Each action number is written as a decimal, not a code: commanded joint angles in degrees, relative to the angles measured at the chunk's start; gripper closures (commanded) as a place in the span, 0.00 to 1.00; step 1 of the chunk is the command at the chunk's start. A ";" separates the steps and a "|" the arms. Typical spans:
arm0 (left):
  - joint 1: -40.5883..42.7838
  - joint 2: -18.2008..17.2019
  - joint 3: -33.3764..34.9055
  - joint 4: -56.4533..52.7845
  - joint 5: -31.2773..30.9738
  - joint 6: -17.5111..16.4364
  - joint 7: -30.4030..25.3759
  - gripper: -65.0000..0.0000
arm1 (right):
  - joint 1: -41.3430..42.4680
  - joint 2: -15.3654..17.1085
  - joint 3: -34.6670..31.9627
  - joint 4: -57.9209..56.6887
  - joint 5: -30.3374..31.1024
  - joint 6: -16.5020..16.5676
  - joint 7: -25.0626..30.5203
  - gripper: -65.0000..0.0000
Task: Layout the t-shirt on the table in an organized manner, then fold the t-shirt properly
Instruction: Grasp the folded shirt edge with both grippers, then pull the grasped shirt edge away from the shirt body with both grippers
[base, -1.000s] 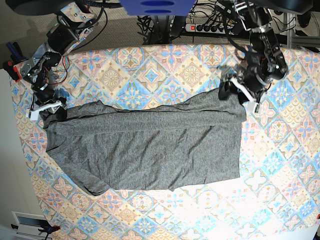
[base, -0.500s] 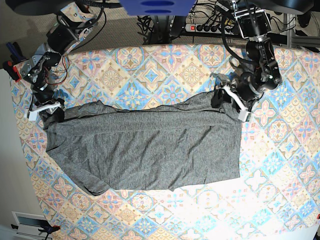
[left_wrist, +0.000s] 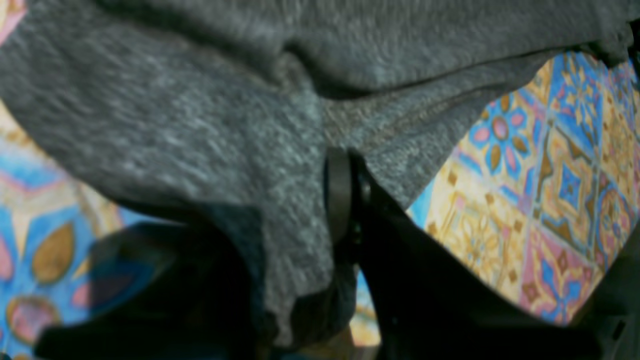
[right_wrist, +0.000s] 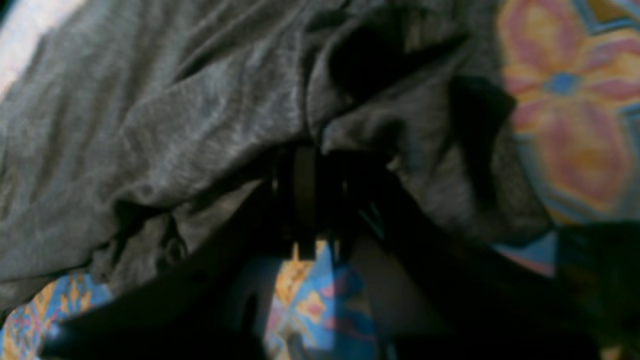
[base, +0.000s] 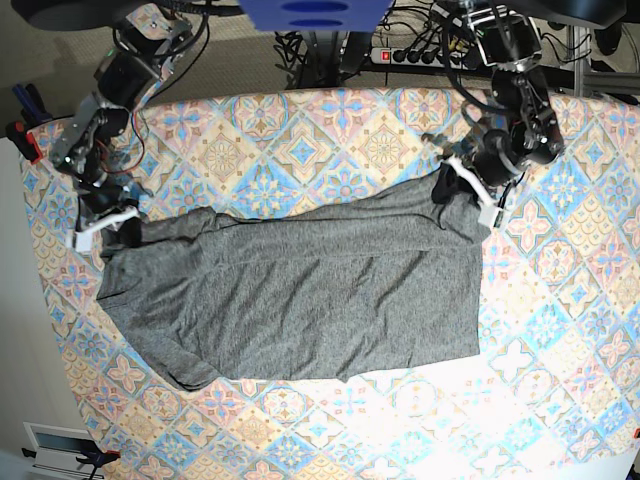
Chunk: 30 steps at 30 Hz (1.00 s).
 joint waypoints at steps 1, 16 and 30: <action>1.35 -0.55 -0.30 0.19 3.79 1.15 3.42 0.90 | -1.36 1.02 0.94 2.08 0.73 0.35 0.67 1.00; 11.10 -4.24 -0.65 12.15 3.35 1.15 3.59 0.90 | -8.48 0.93 6.74 11.66 0.90 0.35 -6.72 1.00; 18.84 -4.24 -0.65 17.33 3.27 1.15 3.59 0.90 | -16.30 0.85 6.83 19.57 0.99 0.35 -9.44 1.00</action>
